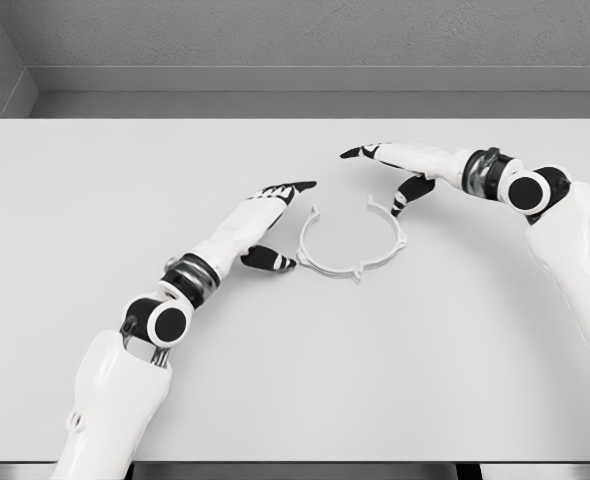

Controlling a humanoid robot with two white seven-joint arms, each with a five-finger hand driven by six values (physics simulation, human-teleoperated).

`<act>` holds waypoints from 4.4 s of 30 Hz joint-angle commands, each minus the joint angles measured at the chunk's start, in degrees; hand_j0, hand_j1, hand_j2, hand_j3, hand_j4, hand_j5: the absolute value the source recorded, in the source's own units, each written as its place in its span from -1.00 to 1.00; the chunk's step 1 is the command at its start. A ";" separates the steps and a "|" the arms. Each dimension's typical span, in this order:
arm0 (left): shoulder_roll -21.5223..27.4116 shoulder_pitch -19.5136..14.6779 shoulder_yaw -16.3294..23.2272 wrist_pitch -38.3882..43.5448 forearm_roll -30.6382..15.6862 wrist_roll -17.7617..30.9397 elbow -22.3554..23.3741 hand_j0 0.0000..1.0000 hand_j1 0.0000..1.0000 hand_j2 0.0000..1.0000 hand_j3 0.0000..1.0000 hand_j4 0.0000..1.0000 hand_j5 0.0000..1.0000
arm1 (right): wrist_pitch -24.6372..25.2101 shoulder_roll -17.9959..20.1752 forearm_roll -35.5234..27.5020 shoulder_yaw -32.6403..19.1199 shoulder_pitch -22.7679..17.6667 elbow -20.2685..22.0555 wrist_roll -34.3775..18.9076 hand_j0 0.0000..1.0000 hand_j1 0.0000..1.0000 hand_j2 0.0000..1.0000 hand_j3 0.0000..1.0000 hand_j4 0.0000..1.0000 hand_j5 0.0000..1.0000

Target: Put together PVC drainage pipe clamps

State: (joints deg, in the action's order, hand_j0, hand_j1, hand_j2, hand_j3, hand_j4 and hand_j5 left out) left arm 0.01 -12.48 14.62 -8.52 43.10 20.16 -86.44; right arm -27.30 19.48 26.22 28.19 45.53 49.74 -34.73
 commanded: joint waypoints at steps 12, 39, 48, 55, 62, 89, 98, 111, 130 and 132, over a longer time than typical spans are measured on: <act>-0.01 -0.18 -0.12 0.09 -0.21 -0.03 0.31 1.00 1.00 1.00 1.00 1.00 1.00 | -0.03 -0.49 -0.20 0.20 -0.09 0.88 -0.16 1.00 1.00 1.00 1.00 1.00 1.00; -0.01 -1.50 0.50 0.00 -0.04 -0.03 2.59 1.00 1.00 1.00 1.00 1.00 1.00 | -0.03 -1.19 -0.46 0.81 -0.09 1.59 -0.16 1.00 1.00 1.00 1.00 1.00 1.00; -0.01 -2.55 0.59 0.00 -0.04 -0.03 3.56 1.00 1.00 1.00 1.00 1.00 1.00 | 0.32 0.83 -0.02 0.02 0.26 1.06 0.01 1.00 1.00 1.00 1.00 1.00 1.00; -0.01 -2.90 0.59 0.00 0.05 -0.03 4.17 1.00 1.00 1.00 1.00 1.00 1.00 | 0.14 4.69 -0.11 -1.47 0.26 1.50 0.01 1.00 1.00 1.00 1.00 1.00 1.00; -0.01 -3.96 0.85 0.00 0.40 -0.03 5.49 1.00 1.00 1.00 1.00 1.00 1.00 | -0.12 4.69 -0.20 -0.94 -0.53 4.05 -0.25 1.00 1.00 1.00 1.00 1.00 1.00; -0.01 -3.87 1.20 0.00 -0.21 -0.03 4.70 1.00 1.00 1.00 1.00 1.00 1.00 | -0.21 6.10 -0.46 -0.86 -0.62 4.93 -0.25 1.00 1.00 1.00 1.00 1.00 1.00; -0.01 -3.60 0.59 0.00 -0.30 -0.03 3.56 1.00 1.00 1.00 1.00 1.00 1.00 | -0.21 7.68 -0.55 0.29 -0.53 5.01 -0.16 1.00 1.00 1.00 1.00 1.00 1.00; -0.01 -0.35 0.06 -0.27 -1.97 0.23 -2.07 1.00 1.00 1.00 1.00 1.00 1.00 | -0.21 9.44 -0.64 0.20 -0.88 6.94 -0.07 1.00 1.00 1.00 1.00 1.00 1.00; -0.01 -1.14 0.85 -0.09 -1.18 0.23 1.45 1.00 1.00 1.00 1.00 1.00 1.00 | -0.12 10.94 -0.64 0.37 -0.88 7.74 -0.27 1.00 1.00 1.00 1.00 1.00 1.00; -0.01 -1.14 0.94 -0.09 -1.18 0.23 1.80 1.00 1.00 1.00 1.00 1.00 1.00 | -0.12 11.02 -0.55 0.29 -0.79 7.65 -0.27 1.00 1.00 1.00 1.00 1.00 1.00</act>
State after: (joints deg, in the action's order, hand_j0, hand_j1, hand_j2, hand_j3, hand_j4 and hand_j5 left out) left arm 0.01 -13.71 15.48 -8.63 42.10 20.37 -84.89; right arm -27.58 30.30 25.95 28.57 44.65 57.38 -35.02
